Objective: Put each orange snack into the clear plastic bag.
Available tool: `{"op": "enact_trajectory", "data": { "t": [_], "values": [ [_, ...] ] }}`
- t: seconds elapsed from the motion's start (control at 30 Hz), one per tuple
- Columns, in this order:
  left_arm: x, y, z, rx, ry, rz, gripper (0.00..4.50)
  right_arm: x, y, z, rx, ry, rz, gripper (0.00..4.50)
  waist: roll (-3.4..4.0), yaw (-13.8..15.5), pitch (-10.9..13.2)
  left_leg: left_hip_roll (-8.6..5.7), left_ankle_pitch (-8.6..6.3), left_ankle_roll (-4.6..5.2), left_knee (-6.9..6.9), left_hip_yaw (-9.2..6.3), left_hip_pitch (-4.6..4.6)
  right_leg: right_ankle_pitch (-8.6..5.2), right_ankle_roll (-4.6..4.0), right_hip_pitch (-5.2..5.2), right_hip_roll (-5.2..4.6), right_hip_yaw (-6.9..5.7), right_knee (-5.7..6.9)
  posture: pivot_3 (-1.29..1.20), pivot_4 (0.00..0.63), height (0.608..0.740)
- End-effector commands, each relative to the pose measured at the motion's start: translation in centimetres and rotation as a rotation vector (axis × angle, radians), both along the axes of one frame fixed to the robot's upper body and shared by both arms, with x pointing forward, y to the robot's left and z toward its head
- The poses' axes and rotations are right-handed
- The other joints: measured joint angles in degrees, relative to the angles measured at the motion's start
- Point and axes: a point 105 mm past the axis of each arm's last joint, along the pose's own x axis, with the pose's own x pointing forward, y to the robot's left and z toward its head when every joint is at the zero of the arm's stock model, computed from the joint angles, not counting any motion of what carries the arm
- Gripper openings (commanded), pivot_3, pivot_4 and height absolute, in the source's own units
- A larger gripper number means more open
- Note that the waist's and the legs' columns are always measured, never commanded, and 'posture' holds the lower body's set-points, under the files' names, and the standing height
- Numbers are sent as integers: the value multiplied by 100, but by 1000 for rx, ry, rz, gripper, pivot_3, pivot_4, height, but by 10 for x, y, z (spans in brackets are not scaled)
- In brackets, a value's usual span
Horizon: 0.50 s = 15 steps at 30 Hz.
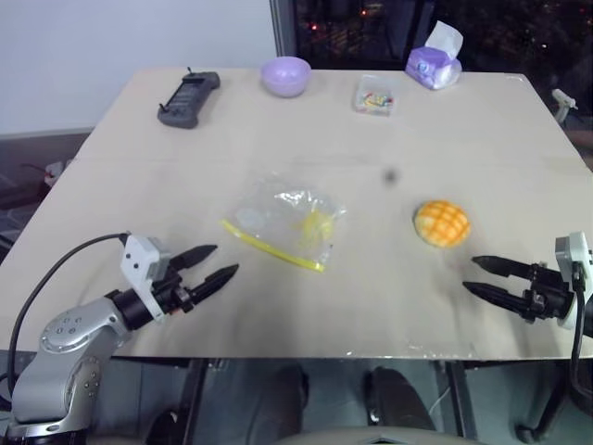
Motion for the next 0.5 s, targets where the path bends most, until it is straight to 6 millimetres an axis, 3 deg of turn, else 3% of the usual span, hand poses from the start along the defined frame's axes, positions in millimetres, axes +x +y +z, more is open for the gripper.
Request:
{"op": "enact_trajectory", "data": {
  "t": [0.03, 0.5],
  "values": [
    [0, 1, 7, 3, -35, -5, 3250, -2, 2, 14, -13, -48, 23, 2868, 0, 0, 0, 0, 0, 0, 0, 0, 0, 0, 0, 0, 0, 0, 0, 0, 150, 740],
    [3, 2, 6, -5, -35, -14, 3250, -2, 6, 16, -9, -55, 34, 2868, 0, 0, 0, 0, 0, 0, 0, 0, 0, 0, 0, 0, 0, 0, 1, 0, 150, 740]
  ]
}}
